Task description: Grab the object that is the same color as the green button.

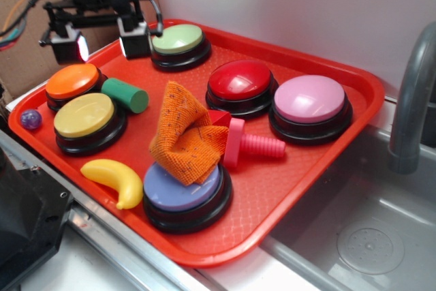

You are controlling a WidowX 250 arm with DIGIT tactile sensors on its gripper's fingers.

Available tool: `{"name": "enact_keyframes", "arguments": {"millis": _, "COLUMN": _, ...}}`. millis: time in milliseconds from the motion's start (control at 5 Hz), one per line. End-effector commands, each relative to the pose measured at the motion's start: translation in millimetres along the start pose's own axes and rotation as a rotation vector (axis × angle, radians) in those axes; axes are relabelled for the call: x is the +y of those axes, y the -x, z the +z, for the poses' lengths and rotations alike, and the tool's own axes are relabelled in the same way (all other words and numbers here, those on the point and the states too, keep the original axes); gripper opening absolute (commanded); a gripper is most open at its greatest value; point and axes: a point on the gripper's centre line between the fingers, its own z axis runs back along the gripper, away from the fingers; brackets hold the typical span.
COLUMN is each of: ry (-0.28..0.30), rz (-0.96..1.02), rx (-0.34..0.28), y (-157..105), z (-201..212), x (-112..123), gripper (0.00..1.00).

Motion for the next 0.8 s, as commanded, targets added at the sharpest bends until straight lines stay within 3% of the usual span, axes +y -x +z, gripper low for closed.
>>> {"name": "enact_keyframes", "arguments": {"millis": 0, "ry": -0.001, "rz": 0.034, "rx": -0.041, "y": -20, "z": -20, "x": -1, "gripper": 1.00}}
{"name": "enact_keyframes", "arguments": {"millis": 200, "ry": -0.002, "rz": 0.052, "rx": -0.058, "y": -28, "z": -28, "x": 0, "gripper": 1.00}}
{"name": "enact_keyframes", "arguments": {"millis": 600, "ry": 0.049, "rz": 0.110, "rx": -0.069, "y": -40, "z": -48, "x": 1, "gripper": 1.00}}
